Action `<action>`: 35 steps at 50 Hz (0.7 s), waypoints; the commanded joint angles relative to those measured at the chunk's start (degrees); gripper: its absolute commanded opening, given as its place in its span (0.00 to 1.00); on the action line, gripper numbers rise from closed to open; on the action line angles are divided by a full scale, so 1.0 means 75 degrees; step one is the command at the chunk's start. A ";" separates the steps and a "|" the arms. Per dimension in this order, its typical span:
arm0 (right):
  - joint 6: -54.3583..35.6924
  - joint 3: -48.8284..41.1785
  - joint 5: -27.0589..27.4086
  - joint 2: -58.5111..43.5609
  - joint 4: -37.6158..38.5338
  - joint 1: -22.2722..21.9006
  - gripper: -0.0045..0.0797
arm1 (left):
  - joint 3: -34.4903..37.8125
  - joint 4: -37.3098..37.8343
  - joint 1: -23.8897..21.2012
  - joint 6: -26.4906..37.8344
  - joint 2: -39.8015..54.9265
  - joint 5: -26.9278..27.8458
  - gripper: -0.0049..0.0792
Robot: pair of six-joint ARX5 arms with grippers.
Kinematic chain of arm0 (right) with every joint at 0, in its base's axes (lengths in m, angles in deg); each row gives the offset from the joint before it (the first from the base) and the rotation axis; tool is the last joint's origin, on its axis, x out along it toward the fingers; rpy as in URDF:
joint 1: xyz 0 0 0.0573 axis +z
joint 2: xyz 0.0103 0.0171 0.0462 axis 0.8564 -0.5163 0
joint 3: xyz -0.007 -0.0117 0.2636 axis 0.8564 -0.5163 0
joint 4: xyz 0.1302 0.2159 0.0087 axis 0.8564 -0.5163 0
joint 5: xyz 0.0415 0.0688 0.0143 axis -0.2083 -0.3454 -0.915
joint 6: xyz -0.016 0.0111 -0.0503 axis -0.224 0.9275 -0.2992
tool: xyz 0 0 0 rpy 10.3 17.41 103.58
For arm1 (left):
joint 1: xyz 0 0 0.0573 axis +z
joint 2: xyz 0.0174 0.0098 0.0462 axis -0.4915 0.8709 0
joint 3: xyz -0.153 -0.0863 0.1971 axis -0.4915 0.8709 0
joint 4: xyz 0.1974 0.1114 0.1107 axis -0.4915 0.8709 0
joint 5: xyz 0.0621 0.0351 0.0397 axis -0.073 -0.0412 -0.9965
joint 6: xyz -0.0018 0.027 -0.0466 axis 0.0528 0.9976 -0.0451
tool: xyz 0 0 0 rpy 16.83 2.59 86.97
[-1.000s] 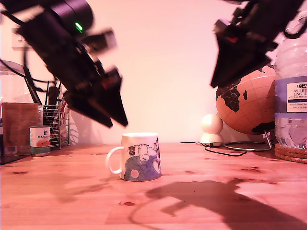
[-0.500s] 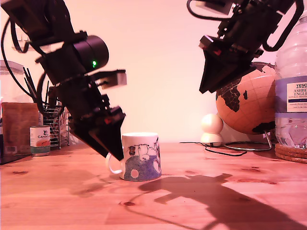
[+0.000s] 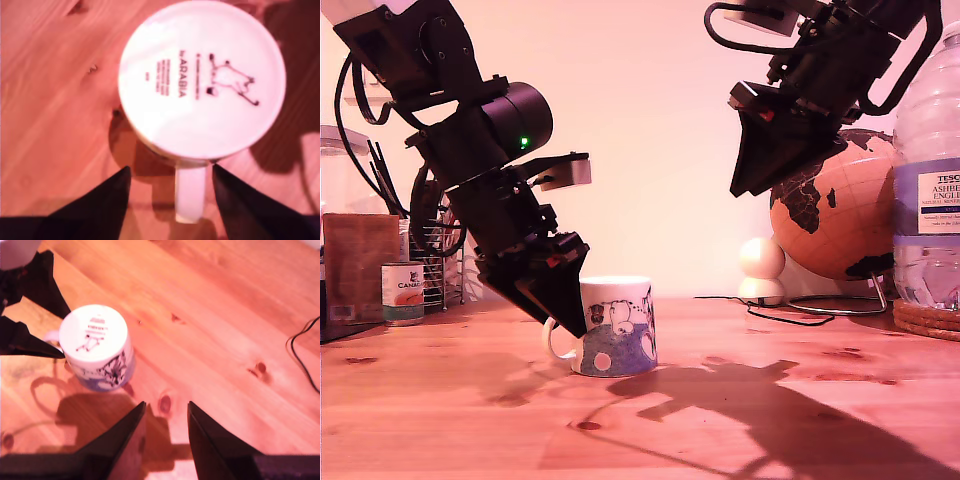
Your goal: Lift the coffee cup and remove the coffee capsule that is hidden under it
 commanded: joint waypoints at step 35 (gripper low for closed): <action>-0.0012 0.0096 0.0000 -0.0067 0.0256 0.0067 0.33 | -0.0985 0.0801 -0.0114 0.0799 0.0632 0.0047 0.03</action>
